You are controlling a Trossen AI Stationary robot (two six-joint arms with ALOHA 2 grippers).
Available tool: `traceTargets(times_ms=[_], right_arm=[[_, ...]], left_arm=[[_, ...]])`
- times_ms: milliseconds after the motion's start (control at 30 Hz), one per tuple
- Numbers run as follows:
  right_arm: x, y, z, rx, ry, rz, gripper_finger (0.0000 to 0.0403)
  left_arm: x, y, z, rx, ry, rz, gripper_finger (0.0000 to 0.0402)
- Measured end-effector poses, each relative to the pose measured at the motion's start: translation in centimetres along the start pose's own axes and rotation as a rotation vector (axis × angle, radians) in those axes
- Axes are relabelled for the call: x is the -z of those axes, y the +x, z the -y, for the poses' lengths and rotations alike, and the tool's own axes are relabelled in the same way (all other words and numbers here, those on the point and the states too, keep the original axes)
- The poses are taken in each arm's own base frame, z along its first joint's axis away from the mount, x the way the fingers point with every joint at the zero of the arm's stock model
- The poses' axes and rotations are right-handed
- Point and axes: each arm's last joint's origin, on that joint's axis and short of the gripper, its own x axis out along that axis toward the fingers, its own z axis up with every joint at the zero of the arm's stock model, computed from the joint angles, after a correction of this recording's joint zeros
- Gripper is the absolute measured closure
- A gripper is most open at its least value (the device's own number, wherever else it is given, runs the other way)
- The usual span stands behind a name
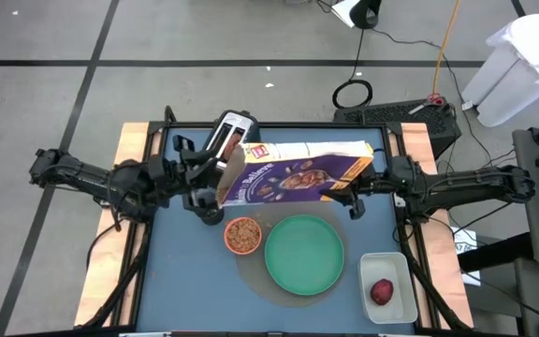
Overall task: Arrange a breakfast setting
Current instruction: Pour the cereal into the orange bowl
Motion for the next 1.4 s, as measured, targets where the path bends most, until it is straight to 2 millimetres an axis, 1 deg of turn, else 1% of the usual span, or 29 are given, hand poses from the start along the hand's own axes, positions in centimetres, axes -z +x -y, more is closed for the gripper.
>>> traceTargets(times_ms=[167, 367, 567, 700, 900, 1000, 1267, 1400], right_arm=[[-0.5, 0.0, 0.0, 0.021, -0.024, 0.053, 0.0232], [-1.2, -0.1, -0.2, 0.004, -0.049, 0.131, 0.0232], [-1.7, -0.2, -0.2, -0.001, -0.085, 0.182, 0.0232], [-1.8, -0.2, -0.3, -0.001, -0.086, 0.184, 0.0232], [-1.8, -0.2, -0.3, -0.001, -0.087, 0.188, 0.0232], [-1.9, -0.2, -0.3, -0.002, -0.088, 0.195, 0.0232], [-1.9, -0.2, -0.3, -0.003, -0.089, 0.198, 0.0232], [-1.9, -0.2, -0.3, -0.004, -0.09, 0.205, 0.0232]], left_arm=[[-0.5, 0.0, -0.2, -0.017, 0.063, 0.046, 0.0299], [-2.2, -0.6, -1.0, -0.07, 0.123, 0.083, 0.0299], [-3.7, -1.2, -1.9, -0.118, 0.122, 0.097, 0.0299], [-3.7, -1.3, -2.0, -0.155, 0.126, 0.08, 0.0299], [-3.1, -1.1, -1.8, -0.14, 0.142, 0.039, 0.0295], [-2.7, -1.1, -1.7, -0.142, 0.119, -0.003, 0.0271], [-2.1, -1.1, -1.6, -0.163, 0.074, -0.066, 0.0154], [-1.6, -1.1, -1.5, -0.149, 0.049, -0.106, 0.0113]])
